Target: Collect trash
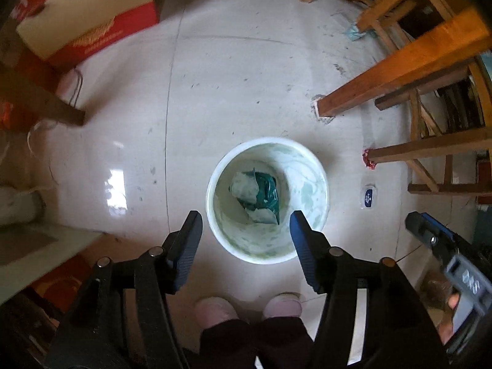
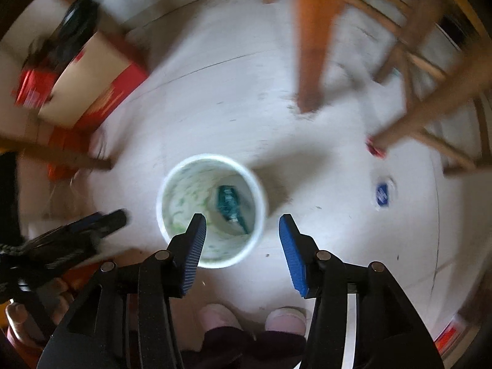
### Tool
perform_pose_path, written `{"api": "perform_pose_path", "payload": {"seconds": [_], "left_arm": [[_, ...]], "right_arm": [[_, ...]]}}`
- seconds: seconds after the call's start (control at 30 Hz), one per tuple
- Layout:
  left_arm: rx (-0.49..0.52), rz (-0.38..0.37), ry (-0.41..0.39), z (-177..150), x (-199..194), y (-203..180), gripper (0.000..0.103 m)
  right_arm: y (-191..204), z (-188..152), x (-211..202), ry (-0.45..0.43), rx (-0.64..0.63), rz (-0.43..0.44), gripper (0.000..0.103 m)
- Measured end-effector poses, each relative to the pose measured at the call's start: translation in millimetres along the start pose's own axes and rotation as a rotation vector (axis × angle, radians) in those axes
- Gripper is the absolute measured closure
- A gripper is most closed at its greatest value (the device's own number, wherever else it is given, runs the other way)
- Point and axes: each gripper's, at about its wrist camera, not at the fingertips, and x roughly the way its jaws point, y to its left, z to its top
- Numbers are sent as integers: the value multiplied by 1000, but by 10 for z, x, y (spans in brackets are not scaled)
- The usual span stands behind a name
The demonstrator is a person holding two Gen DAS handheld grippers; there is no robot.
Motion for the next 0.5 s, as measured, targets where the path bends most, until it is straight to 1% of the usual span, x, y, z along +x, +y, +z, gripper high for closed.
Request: {"api": "perform_pose_path", "payload": {"seconds": [0.03, 0.07, 0.13, 0.2, 0.3, 0.33, 0.4, 0.43, 0.5], "left_arm": [[16, 3, -6, -1, 4, -32, 45], [40, 6, -18, -6, 17, -78, 45], [80, 10, -37, -23, 66, -154, 45], [119, 10, -57, -25, 154, -235, 45], [186, 21, -83, -21, 340, -350, 45], [208, 24, -90, -12, 422, -381, 45], [232, 25, -100, 6, 557, -417, 45], [243, 22, -103, 35, 647, -426, 45], [254, 23, -109, 80, 772, -445, 45]], "right_arm": [[-234, -31, 9, -20, 58, -18, 52], [-389, -39, 42, -36, 99, -37, 42], [-785, -75, 153, -75, 186, -95, 31], [-1186, -96, 301, -88, 253, -139, 30], [-1696, -88, 629, -83, 327, -190, 29], [-1899, -95, 803, -83, 350, -213, 29], [-2130, -61, 1052, -83, 376, -224, 29], [-2272, -49, 1245, -83, 390, -230, 29], [-2495, -22, 1508, -81, 406, -215, 29]]}}
